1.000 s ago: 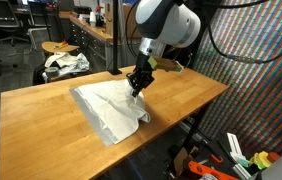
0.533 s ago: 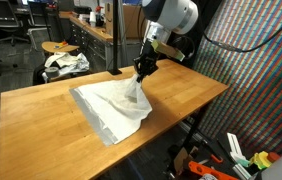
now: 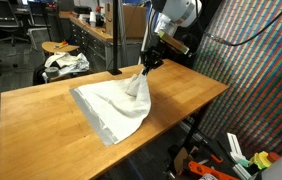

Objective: Fold the towel in half

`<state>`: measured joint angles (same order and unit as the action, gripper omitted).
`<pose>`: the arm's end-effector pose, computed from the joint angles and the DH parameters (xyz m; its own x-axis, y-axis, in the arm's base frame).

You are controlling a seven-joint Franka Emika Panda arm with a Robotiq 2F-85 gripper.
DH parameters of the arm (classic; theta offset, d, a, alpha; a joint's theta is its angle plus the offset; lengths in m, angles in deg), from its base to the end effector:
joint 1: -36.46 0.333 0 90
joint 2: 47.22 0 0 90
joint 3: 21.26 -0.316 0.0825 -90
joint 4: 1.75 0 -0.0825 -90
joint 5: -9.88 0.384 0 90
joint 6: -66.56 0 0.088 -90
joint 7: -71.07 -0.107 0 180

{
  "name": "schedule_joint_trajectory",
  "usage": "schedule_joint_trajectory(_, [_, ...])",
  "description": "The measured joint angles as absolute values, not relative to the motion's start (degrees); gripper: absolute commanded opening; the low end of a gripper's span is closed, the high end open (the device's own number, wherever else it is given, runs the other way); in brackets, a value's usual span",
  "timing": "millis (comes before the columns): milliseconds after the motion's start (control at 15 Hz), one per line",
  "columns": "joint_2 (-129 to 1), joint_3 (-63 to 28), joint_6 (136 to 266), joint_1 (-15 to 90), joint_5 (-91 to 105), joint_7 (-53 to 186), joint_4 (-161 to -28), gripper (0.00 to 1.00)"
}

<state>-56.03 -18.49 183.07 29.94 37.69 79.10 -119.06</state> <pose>0.5584 -0.0641 0.3579 0.9584 -0.2411 -0.1531 -0.2830 -0.8737 -0.3956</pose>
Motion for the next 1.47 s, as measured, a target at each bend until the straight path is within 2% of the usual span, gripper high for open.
schedule_joint_trajectory(667, [-56.9, -16.6, 177.1, 25.9, 40.0, 85.1, -117.8, 0.01])
schedule_joint_trajectory(1467, [-66.7, -13.1, 170.2, 20.0, 38.9, 85.7, -116.5, 0.03])
